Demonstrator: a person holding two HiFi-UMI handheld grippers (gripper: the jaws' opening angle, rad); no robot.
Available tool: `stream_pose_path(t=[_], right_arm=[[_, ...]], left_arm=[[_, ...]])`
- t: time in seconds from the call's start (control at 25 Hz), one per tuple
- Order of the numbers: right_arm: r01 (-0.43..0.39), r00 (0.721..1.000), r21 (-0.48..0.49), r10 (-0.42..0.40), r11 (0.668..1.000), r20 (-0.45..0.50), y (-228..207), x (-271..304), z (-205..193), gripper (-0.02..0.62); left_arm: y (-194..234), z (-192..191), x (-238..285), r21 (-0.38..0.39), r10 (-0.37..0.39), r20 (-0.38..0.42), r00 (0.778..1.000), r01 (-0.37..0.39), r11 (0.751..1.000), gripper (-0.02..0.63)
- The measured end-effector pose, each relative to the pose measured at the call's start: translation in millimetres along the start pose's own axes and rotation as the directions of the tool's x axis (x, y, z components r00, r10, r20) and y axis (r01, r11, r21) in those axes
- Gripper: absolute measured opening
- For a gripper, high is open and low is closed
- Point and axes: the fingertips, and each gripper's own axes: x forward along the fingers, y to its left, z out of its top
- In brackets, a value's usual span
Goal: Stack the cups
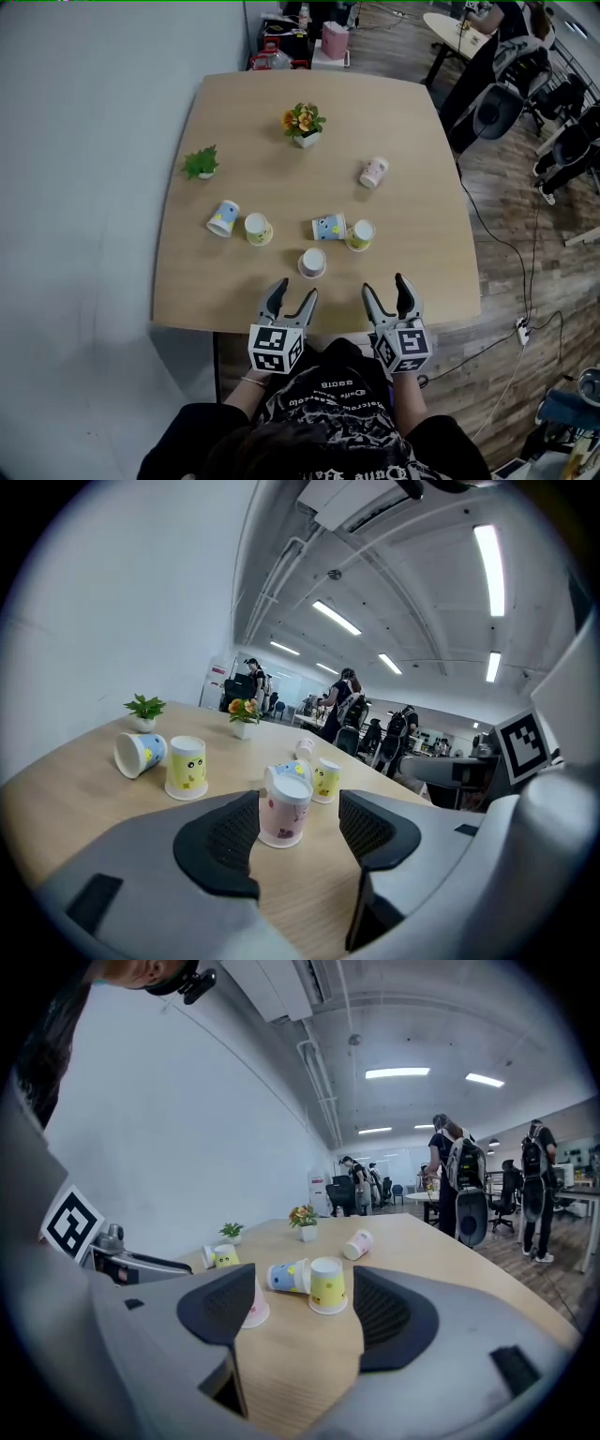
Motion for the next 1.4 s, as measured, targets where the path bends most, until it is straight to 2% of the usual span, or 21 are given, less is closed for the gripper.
stream_pose_path(t=[0.12, 0.32, 0.52, 0.72, 1.24, 1.4], right_arm=[[-0.005, 1.000, 0.011, 0.005, 1.000, -0.016, -2, 13, -1, 0.325], [-0.039, 0.998, -0.012, 0.039, 0.999, -0.052, -8, 41, 2, 0.325], [-0.060, 0.994, -0.018, 0.058, 0.998, -0.094, -22, 66, -2, 0.324], [-0.100, 0.983, -0.040, 0.093, 0.994, -0.156, -42, 92, -10, 0.351], [-0.291, 0.929, -0.138, 0.245, 0.947, -0.278, -46, 147, -25, 0.357], [-0.335, 0.907, -0.147, 0.277, 0.930, -0.316, -43, 155, -32, 0.357]], left_arm=[[8, -7, 8, -0.015, 0.019, -0.029, 0.999, -0.020, 1.000, 0.273], [7, -2, 27, -0.049, 0.014, -0.031, 0.999, -0.016, 0.999, 0.273], [4, -6, 41, 0.004, 0.081, -0.081, 0.993, -0.081, 0.997, 0.273], [5, -10, 56, 0.010, 0.132, -0.115, 0.985, -0.131, 0.991, 0.273], [12, -18, 77, 0.008, 0.268, -0.170, 0.948, -0.271, 0.963, 0.274], [13, -19, 84, -0.027, 0.265, -0.183, 0.947, -0.275, 0.961, 0.273]])
